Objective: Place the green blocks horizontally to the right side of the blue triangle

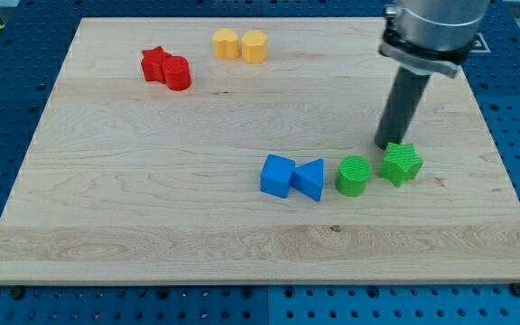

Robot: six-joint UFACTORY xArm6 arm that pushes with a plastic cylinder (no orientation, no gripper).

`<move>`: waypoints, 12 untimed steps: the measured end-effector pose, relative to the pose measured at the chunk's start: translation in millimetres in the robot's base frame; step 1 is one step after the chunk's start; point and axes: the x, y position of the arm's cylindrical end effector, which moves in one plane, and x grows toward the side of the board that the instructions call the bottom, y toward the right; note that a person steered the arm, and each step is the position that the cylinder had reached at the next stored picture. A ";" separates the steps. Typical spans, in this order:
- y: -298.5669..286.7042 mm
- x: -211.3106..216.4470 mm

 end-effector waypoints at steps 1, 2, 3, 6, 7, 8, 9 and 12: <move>23.9 0.0; 24.1 0.0; 17.6 0.0; 2.9 31.6; 2.9 36.4; -2.9 28.4; -29.9 23.9; -74.7 25.7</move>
